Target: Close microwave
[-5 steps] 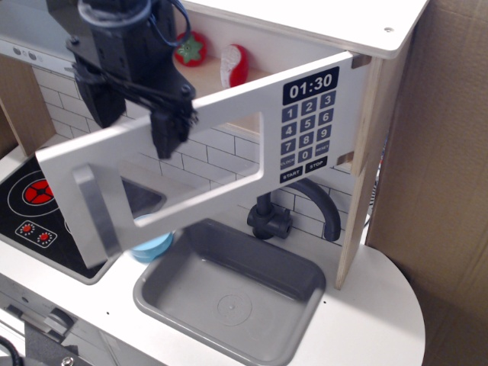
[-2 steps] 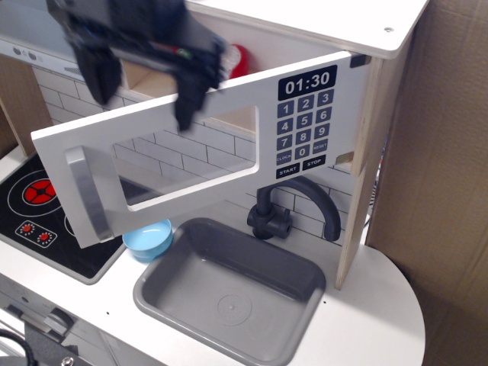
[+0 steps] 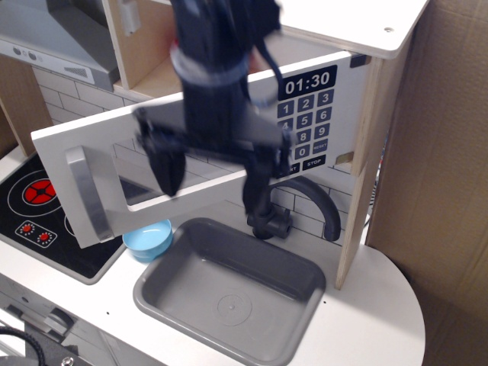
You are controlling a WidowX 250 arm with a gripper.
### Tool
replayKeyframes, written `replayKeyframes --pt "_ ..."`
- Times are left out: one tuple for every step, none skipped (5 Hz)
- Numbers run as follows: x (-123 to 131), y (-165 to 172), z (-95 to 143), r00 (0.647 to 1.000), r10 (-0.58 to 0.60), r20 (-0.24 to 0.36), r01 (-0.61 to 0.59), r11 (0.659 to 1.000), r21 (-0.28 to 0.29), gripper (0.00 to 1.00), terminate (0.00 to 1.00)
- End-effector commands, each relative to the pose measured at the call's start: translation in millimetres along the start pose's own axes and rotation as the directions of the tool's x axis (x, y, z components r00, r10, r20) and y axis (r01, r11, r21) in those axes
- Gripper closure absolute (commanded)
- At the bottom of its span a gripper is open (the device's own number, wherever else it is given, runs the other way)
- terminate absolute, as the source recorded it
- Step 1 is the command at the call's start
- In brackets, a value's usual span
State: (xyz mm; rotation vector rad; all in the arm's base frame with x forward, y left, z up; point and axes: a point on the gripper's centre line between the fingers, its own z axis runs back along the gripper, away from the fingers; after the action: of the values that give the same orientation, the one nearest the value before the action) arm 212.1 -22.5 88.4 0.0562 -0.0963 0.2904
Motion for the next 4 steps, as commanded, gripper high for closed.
replayKeyframes --pt "37.0 17.4 -24.1 0.995 -0.004 0.098 0.0 0.999 0.039 0.0 0.0" --pt "58.4 34.7 -26.7 0.986 -0.006 0.164 -0.011 0.995 0.102 0.0 0.0" --pt "76.0 48.9 -29.0 0.973 -0.015 0.232 -0.02 0.989 0.146 0.0 0.0" --pt "93.9 60.7 -32.5 0.95 -0.052 0.309 0.003 0.987 0.158 0.0 0.0"
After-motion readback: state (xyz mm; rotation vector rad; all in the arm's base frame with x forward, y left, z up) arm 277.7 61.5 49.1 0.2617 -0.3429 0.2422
